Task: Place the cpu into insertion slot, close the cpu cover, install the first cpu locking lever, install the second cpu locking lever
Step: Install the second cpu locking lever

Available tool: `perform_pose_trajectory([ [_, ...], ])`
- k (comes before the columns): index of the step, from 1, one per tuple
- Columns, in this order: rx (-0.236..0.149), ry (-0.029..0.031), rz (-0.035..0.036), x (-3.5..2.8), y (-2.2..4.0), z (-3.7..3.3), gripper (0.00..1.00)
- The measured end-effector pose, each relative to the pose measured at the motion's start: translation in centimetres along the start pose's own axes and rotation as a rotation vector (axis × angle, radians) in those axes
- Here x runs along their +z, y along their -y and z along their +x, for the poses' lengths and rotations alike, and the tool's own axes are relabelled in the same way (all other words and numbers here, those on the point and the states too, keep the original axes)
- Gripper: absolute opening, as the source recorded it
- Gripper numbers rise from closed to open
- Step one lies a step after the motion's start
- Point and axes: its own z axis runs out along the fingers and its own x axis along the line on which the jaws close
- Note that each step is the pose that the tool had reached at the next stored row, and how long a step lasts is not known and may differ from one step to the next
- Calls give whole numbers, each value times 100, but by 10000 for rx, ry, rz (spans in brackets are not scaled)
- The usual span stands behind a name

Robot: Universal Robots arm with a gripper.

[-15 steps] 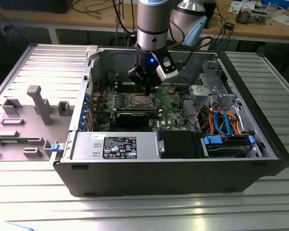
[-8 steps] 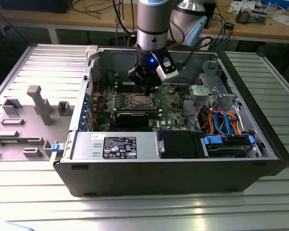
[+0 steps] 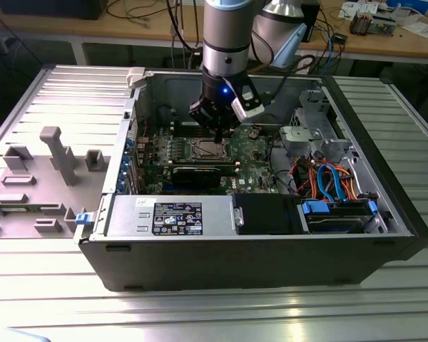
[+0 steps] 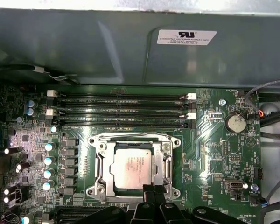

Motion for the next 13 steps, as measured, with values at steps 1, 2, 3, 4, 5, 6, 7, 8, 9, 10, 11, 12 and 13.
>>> perform_pose_trajectory([
  [1, -1, 0, -1, 0, 11, 0, 11],
  [2, 0, 1, -1, 0, 17, 0, 11],
  [3, 1, 0, -1, -1, 21, 1, 11],
  [4, 0, 0, 0, -1, 28, 1, 11],
  [5, 0, 0, -1, -1, 38, 1, 11],
  [6, 0, 0, 0, -2, 45, 1, 11],
  [7, 0, 0, -1, -2, 49, 1, 11],
  [8, 0, 0, -1, -2, 54, 1, 11],
  [9, 0, 0, -1, -2, 58, 2, 11],
  [10, 0, 0, -1, -2, 61, 1, 11],
  [11, 0, 0, 0, -3, 65, 2, 11],
  [12, 0, 0, -1, -3, 70, 2, 11],
  [13, 0, 0, 0, -3, 74, 2, 11],
])
